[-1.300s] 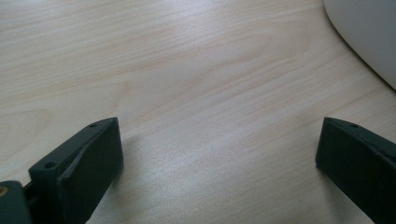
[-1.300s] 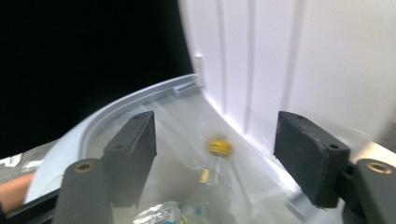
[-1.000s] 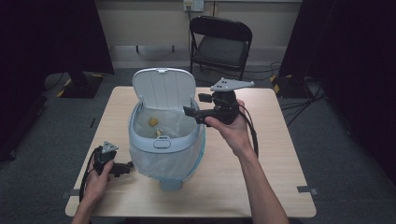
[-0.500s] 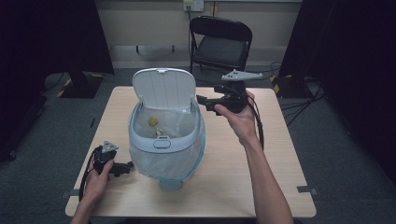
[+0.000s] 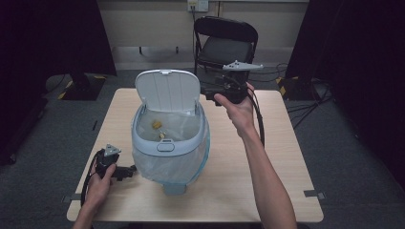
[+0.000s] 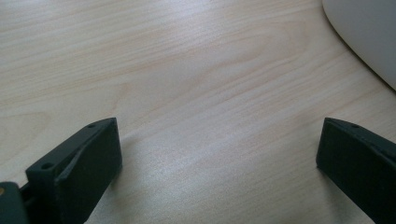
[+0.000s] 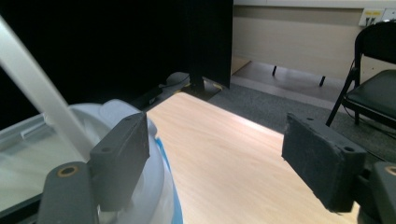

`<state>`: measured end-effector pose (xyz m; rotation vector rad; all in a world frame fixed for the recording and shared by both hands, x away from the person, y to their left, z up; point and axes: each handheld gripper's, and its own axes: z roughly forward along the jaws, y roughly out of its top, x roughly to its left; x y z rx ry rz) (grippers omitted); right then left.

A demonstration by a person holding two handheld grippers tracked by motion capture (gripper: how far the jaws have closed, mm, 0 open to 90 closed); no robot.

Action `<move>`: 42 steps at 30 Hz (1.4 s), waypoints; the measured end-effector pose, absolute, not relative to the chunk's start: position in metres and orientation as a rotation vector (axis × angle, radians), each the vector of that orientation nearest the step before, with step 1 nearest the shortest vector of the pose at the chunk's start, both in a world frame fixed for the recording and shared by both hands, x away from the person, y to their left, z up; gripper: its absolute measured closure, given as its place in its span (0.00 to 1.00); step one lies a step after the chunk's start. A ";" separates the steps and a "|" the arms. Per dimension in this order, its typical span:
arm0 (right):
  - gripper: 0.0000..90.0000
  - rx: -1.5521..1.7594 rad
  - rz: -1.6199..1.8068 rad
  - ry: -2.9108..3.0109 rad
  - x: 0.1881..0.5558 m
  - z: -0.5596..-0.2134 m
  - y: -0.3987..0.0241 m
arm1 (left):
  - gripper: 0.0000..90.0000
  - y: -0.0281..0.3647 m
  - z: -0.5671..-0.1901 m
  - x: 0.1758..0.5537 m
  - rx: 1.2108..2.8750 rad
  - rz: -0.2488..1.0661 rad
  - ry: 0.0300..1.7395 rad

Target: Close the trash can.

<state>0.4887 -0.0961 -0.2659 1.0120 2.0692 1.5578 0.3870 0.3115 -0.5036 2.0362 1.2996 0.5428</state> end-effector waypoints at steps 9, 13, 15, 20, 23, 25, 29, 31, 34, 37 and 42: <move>0.28 0.986 1.602 2.074 0.496 -0.250 -0.091 | 0.00 0.312 -0.504 0.387 2.037 0.544 1.300; 0.35 0.952 1.635 2.118 0.494 -0.248 -0.088 | 0.00 0.311 -0.504 0.387 2.036 0.543 1.299; 0.33 0.925 1.649 2.149 0.493 -0.250 -0.087 | 0.00 0.311 -0.504 0.387 2.036 0.545 1.301; 0.33 0.906 1.646 2.159 0.484 -0.251 -0.086 | 0.00 0.311 -0.504 0.385 2.030 0.552 1.309; 0.32 0.882 1.631 2.183 0.478 -0.253 -0.086 | 0.00 0.311 -0.504 0.385 2.030 0.552 1.309; 0.32 0.855 1.601 2.212 0.474 -0.253 -0.085 | 0.00 0.311 -0.504 0.385 2.030 0.552 1.309; 0.32 0.839 1.604 2.218 0.468 -0.256 -0.084 | 0.00 0.311 -0.504 0.385 2.031 0.552 1.309; 0.32 0.840 1.622 2.226 0.467 -0.259 -0.085 | 0.00 0.311 -0.504 0.385 2.031 0.552 1.309; 0.32 0.826 1.668 2.237 0.464 -0.263 -0.086 | 0.00 0.311 -0.504 0.385 2.030 0.552 1.309; 0.30 0.814 1.683 2.238 0.460 -0.266 -0.086 | 0.00 0.311 -0.504 0.385 2.030 0.552 1.309; 0.30 0.762 1.678 2.265 0.450 -0.263 -0.078 | 0.00 0.311 -0.504 0.385 2.030 0.552 1.309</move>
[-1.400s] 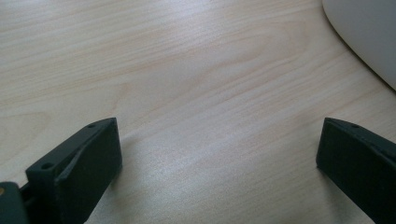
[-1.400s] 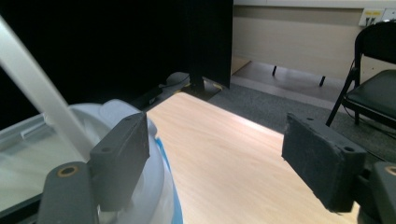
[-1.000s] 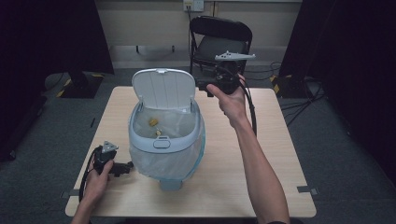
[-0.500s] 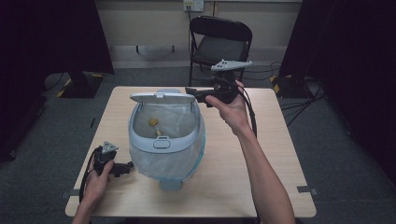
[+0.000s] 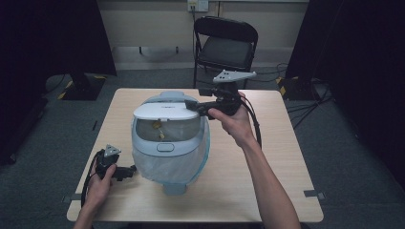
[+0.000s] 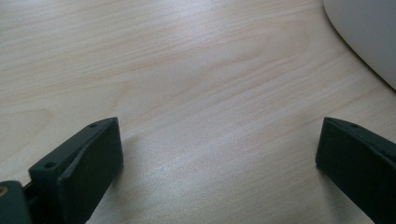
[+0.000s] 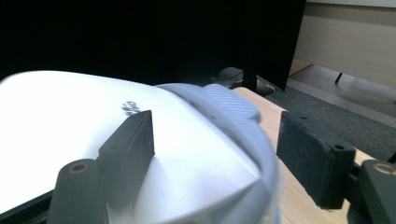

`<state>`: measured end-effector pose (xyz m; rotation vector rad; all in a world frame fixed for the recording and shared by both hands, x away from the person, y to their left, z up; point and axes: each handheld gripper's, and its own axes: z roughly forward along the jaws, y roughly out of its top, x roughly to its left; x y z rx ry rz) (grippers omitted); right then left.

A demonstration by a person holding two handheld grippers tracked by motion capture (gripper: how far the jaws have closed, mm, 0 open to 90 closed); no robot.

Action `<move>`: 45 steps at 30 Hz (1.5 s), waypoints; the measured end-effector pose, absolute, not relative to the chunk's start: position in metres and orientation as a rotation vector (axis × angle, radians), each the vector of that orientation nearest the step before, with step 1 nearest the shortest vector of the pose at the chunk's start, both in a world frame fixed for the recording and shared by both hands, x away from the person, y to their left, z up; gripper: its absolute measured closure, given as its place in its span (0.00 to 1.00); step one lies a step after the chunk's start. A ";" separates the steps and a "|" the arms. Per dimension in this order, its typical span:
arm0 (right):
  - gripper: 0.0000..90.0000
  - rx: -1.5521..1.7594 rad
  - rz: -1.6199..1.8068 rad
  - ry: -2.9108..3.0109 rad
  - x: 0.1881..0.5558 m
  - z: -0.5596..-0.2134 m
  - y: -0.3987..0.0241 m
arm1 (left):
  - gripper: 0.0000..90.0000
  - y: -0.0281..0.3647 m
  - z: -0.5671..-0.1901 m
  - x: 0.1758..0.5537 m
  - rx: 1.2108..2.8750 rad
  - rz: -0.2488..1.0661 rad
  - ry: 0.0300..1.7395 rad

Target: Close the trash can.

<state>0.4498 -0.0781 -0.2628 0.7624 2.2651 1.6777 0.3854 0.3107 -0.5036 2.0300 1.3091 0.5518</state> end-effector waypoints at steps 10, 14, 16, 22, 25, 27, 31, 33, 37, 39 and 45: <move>0.27 0.730 1.616 2.315 0.431 -0.267 -0.063 | 0.00 0.311 -0.504 0.385 2.030 0.552 1.309; 0.26 0.675 1.628 2.308 0.422 -0.268 -0.059 | 0.00 0.311 -0.504 0.385 2.030 0.552 1.309; 0.25 0.654 1.635 2.317 0.418 -0.268 -0.056 | 0.00 0.311 -0.504 0.385 2.030 0.552 1.309; 0.22 0.619 1.597 2.350 0.406 -0.271 -0.043 | 0.00 0.311 -0.504 0.385 2.030 0.552 1.310; 0.22 0.631 1.573 2.370 0.404 -0.273 -0.039 | 0.00 0.311 -0.504 0.385 2.029 0.552 1.310; 0.21 0.623 1.535 2.379 0.402 -0.275 -0.034 | 0.00 0.311 -0.504 0.385 2.029 0.552 1.310; 0.21 0.603 1.524 2.385 0.395 -0.274 -0.028 | 0.00 0.311 -0.504 0.385 2.030 0.552 1.310; 0.21 0.600 1.520 2.381 0.392 -0.275 -0.027 | 0.00 0.311 -0.504 0.385 2.029 0.552 1.310; 0.22 0.614 1.512 2.365 0.388 -0.275 -0.026 | 0.00 0.311 -0.504 0.385 2.029 0.553 1.310; 0.22 0.620 1.498 2.357 0.386 -0.275 -0.025 | 0.00 0.311 -0.504 0.385 2.028 0.553 1.312; 0.23 0.607 1.459 2.370 0.381 -0.273 -0.024 | 0.00 0.310 -0.504 0.385 2.026 0.554 1.315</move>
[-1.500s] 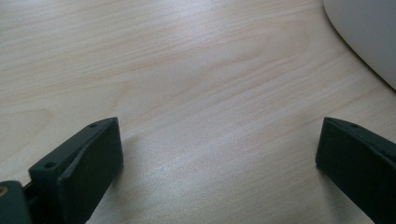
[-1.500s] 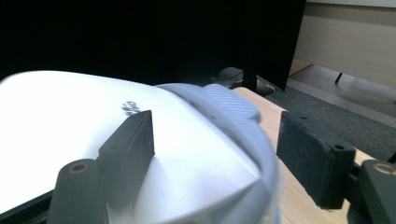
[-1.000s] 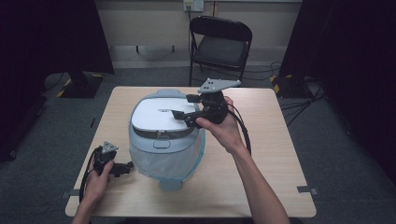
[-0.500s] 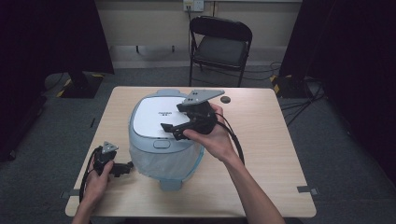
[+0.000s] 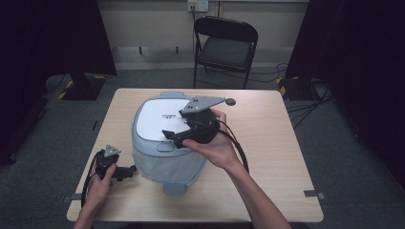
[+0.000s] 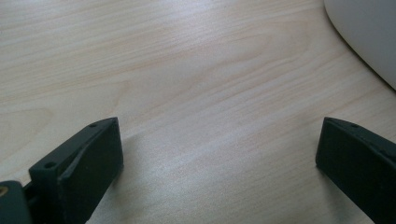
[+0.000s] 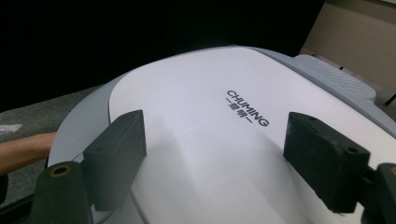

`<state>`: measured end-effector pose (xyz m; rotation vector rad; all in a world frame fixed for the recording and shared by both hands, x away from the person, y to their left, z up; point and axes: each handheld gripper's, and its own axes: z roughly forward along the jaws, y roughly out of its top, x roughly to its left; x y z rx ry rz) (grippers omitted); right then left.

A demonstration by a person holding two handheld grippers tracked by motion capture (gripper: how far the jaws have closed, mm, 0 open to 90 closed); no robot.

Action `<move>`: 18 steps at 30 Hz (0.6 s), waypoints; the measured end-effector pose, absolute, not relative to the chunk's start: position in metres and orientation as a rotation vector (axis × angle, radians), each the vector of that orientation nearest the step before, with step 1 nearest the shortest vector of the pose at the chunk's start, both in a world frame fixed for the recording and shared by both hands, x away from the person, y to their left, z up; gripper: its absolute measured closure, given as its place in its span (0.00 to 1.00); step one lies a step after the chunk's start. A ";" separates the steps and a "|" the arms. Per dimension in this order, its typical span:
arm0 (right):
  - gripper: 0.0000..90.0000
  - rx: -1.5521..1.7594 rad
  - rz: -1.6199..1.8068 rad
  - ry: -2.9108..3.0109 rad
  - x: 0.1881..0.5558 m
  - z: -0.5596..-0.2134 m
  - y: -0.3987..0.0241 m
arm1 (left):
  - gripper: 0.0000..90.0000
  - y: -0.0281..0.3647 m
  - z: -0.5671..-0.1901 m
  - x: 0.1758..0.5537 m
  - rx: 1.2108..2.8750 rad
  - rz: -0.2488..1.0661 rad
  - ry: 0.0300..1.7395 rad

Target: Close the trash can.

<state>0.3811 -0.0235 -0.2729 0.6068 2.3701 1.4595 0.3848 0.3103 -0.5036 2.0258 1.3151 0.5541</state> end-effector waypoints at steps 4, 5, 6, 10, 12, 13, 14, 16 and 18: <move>0.24 0.586 1.431 2.359 0.377 -0.276 -0.023 | 0.00 0.310 -0.504 0.385 2.025 0.555 1.317; 0.24 0.586 1.428 2.356 0.376 -0.276 -0.023 | 0.00 0.310 -0.504 0.385 2.025 0.555 1.317; 0.25 0.585 1.429 2.351 0.376 -0.276 -0.023 | 0.00 0.310 -0.504 0.385 2.025 0.554 1.317; 0.24 0.596 1.462 2.345 0.377 -0.278 -0.024 | 0.00 0.310 -0.504 0.385 2.025 0.554 1.317; 0.24 0.598 1.472 2.341 0.376 -0.278 -0.024 | 0.00 0.310 -0.504 0.385 2.025 0.554 1.317; 0.24 0.599 1.475 2.339 0.377 -0.279 -0.025 | 0.00 0.310 -0.504 0.385 2.025 0.554 1.316; 0.24 0.601 1.478 2.335 0.378 -0.279 -0.025 | 0.00 0.310 -0.504 0.385 2.025 0.554 1.317; 0.24 0.607 1.482 2.330 0.379 -0.279 -0.024 | 0.00 0.310 -0.504 0.385 2.025 0.554 1.317; 0.25 0.611 1.487 2.331 0.380 -0.279 -0.025 | 0.00 0.310 -0.504 0.385 2.025 0.554 1.317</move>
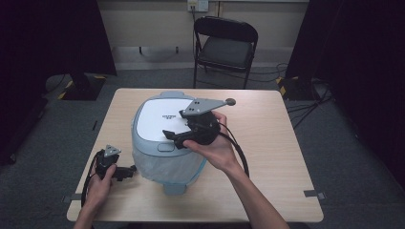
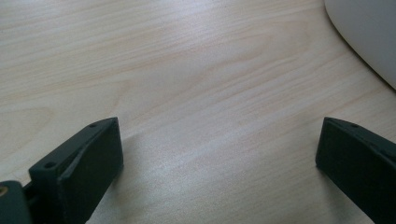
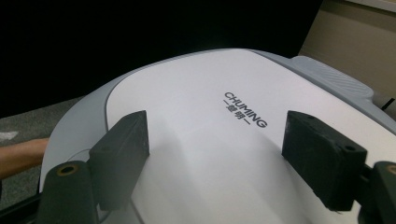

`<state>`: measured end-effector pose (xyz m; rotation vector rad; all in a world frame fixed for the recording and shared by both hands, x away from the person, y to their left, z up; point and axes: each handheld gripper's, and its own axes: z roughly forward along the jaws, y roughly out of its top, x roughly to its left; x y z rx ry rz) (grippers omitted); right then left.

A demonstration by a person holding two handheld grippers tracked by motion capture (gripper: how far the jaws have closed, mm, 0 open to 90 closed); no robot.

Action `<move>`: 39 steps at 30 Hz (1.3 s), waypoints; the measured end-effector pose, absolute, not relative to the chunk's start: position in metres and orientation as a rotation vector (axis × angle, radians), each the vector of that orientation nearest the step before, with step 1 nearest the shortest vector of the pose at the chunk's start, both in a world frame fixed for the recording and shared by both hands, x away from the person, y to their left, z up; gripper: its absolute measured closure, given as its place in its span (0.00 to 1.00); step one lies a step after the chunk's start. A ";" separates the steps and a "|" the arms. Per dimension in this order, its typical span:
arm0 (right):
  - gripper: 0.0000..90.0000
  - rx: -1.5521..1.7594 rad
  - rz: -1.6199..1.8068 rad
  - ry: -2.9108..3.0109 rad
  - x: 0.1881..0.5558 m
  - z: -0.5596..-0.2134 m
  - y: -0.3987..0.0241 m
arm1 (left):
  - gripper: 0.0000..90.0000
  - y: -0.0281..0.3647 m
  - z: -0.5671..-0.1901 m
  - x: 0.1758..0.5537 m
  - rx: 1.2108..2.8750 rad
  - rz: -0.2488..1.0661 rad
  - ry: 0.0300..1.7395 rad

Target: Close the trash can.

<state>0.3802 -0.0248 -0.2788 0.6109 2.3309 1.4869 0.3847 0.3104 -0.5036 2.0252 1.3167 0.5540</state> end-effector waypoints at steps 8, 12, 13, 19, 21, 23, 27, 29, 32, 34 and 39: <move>0.23 0.635 1.521 2.318 0.388 -0.279 -0.027 | 0.00 0.310 -0.504 0.385 2.025 0.554 1.317; 0.22 0.648 1.530 2.303 0.390 -0.277 -0.030 | 0.00 0.310 -0.504 0.385 2.025 0.554 1.317; 0.22 0.651 1.531 2.298 0.390 -0.277 -0.031 | 0.00 0.310 -0.504 0.385 2.025 0.554 1.317; 0.22 0.675 1.536 2.265 0.392 -0.271 -0.040 | 0.00 0.310 -0.504 0.385 2.025 0.554 1.317; 0.21 0.689 1.538 2.253 0.393 -0.270 -0.044 | 0.00 0.310 -0.504 0.385 2.025 0.554 1.317; 0.21 0.703 1.539 2.239 0.395 -0.269 -0.047 | 0.00 0.310 -0.504 0.385 2.026 0.554 1.317; 0.21 0.739 1.533 2.205 0.397 -0.268 -0.054 | 0.00 0.310 -0.504 0.385 2.025 0.554 1.317; 0.21 0.751 1.530 2.194 0.398 -0.267 -0.058 | 0.00 0.310 -0.504 0.385 2.026 0.554 1.316; 0.21 0.771 1.529 2.183 0.399 -0.265 -0.064 | 0.00 0.310 -0.504 0.385 2.025 0.554 1.317; 0.21 0.790 1.521 2.169 0.399 -0.264 -0.069 | 0.00 0.310 -0.504 0.385 2.025 0.554 1.317; 0.22 0.833 1.521 2.133 0.401 -0.264 -0.081 | 0.00 0.310 -0.504 0.385 2.025 0.554 1.317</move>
